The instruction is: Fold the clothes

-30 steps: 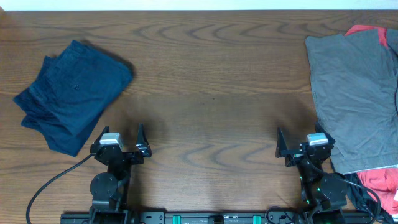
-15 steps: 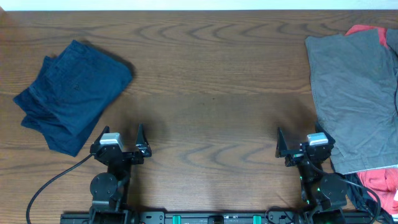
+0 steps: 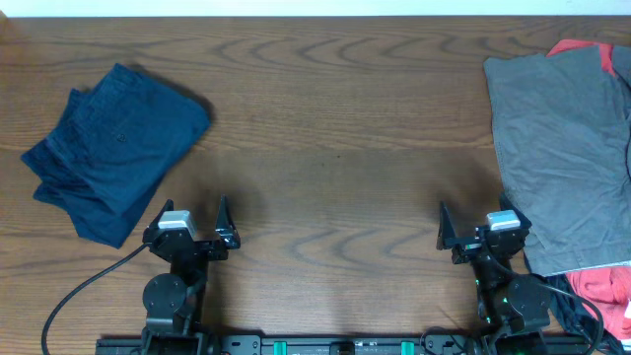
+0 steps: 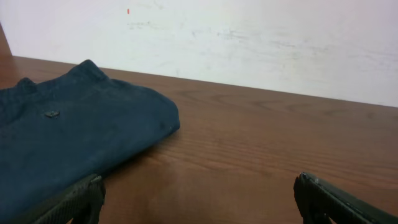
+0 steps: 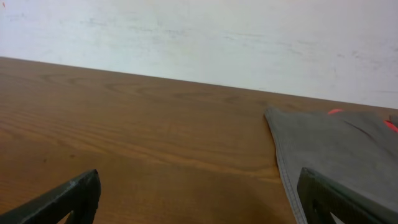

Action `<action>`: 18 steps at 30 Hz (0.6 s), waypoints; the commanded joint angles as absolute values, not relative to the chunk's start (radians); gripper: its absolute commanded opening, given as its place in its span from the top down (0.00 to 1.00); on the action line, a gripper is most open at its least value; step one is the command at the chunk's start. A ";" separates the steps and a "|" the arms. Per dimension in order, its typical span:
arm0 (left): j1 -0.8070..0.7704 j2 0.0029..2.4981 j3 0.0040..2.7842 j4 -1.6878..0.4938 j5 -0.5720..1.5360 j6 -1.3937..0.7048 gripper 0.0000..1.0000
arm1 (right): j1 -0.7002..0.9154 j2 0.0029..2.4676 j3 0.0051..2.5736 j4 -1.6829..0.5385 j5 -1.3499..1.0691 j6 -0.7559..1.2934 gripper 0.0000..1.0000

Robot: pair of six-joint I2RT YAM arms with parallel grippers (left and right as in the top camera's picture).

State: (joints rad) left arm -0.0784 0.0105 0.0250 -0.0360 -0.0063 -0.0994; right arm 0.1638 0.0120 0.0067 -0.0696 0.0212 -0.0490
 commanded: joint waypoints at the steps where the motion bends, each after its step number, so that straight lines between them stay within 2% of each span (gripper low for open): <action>1: -0.074 0.006 0.004 -0.073 -0.008 -0.083 0.02 | 0.157 0.007 0.006 -0.073 0.019 -0.064 0.01; 18: -0.074 0.006 0.004 -0.072 -0.008 -0.083 0.02 | 0.157 0.007 0.006 -0.073 0.009 -0.057 0.01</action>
